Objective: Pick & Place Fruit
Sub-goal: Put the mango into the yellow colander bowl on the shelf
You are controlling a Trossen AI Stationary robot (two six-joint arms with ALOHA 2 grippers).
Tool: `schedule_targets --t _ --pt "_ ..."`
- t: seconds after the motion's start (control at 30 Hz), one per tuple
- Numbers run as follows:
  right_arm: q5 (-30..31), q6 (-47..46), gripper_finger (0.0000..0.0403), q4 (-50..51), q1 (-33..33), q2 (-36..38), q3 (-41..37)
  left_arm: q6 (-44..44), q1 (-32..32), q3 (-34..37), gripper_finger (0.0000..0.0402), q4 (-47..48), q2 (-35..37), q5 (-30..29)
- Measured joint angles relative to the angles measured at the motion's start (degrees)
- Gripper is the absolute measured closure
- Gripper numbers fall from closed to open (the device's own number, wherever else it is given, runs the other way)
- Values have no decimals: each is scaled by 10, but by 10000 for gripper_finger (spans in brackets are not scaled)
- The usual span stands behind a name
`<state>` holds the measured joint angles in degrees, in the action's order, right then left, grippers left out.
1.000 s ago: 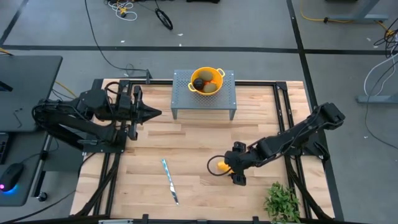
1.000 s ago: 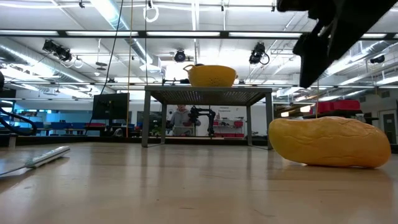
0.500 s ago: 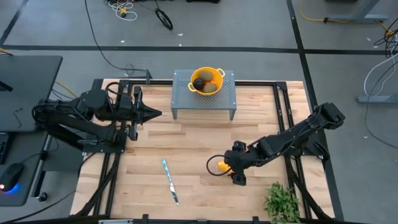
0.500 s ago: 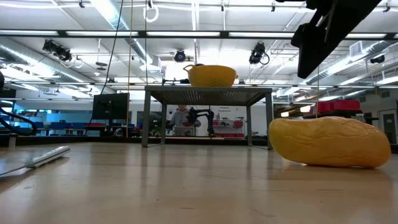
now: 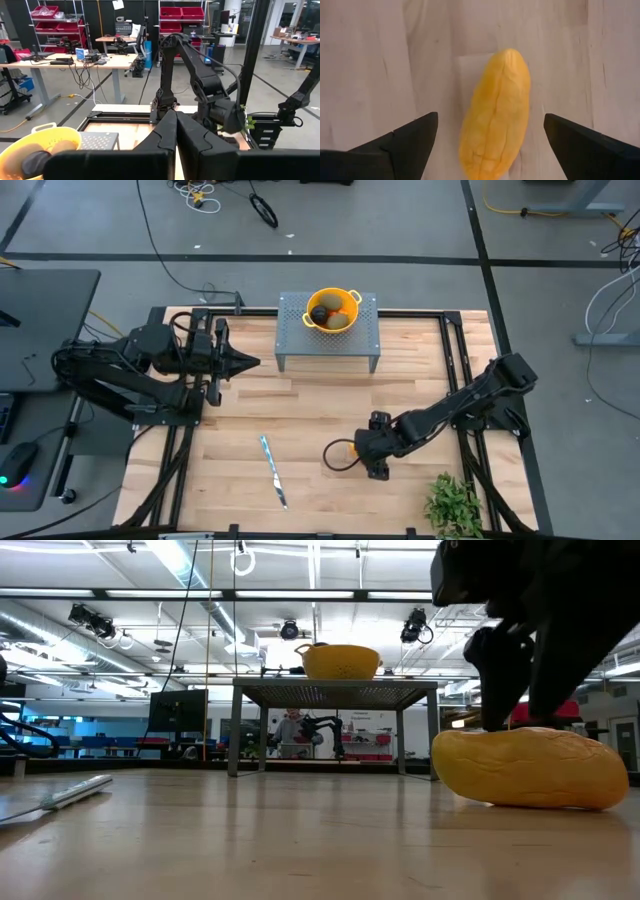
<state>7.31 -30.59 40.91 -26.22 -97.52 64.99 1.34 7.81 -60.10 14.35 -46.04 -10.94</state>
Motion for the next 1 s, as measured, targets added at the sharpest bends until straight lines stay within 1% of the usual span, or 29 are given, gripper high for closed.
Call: schedule_targets --t 0.13,0.33,0.43,0.73,0.87,1.0 --pt "0 0 29 0 0 -11 0 2 0 0 397 0 0 0" --pt "15 0 29 0 0 -11 0 4 0 0 392 0 0 0" --pt "17 0 29 -5 1 -15 0 6 0 0 395 2 0 0" --pt "15 0 29 -25 1 -67 0 6 0 0 392 3 0 0" --pt "0 0 29 -26 2 -80 0 6 0 0 397 4 0 0" --pt "-20 0 29 -25 3 -88 0 6 0 0 391 4 0 0"
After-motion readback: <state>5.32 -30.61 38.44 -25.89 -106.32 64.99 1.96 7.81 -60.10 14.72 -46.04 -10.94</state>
